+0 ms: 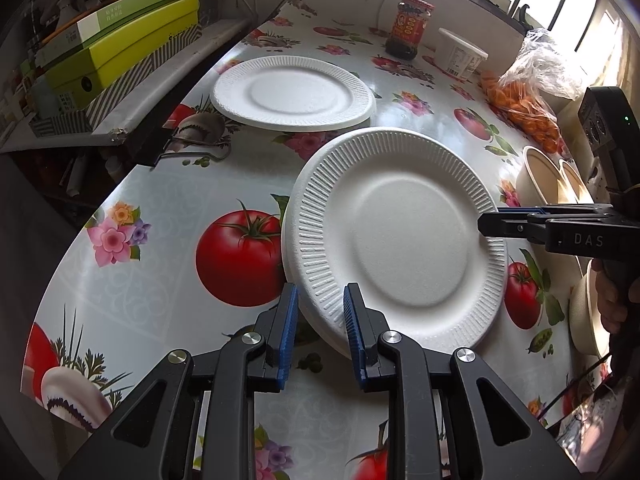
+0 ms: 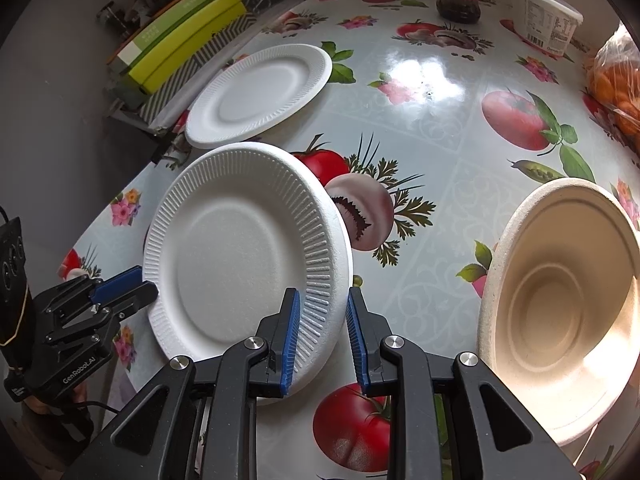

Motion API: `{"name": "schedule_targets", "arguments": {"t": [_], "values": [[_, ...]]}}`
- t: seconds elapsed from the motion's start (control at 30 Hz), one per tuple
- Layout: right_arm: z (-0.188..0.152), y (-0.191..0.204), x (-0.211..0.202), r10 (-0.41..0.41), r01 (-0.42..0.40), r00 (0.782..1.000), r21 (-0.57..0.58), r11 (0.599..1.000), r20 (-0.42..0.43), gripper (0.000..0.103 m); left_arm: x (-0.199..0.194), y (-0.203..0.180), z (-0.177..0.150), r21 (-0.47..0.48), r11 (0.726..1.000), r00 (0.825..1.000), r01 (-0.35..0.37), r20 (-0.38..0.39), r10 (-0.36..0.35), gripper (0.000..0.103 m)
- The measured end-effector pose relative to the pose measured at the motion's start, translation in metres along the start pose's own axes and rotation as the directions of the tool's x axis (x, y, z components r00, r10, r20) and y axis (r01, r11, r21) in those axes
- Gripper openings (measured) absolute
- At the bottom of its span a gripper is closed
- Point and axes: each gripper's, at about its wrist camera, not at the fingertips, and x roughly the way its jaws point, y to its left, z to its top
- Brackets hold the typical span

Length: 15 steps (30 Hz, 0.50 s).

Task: Organize plates and bowls
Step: 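Lower the plate onto the other plate and open the right gripper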

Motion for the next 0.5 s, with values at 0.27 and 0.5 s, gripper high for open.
{"name": "schedule_targets", "arguments": {"t": [0.27,0.5], "values": [[0.0014,0.001,-0.0011,0.015,-0.015,1.0,0.015,1.0,0.008,0.037,-0.0025,0.0006,0.0015,-0.003,1.0,1.0,0.004,0.009,-0.004,0.025],[0.0033,0.0007,-0.0065,0.013,-0.014,1.0,0.016,1.0,0.021,0.04,-0.0061,0.0042,0.0038,-0.006,1.0,1.0,0.009,0.022,-0.009,0.025]]}}
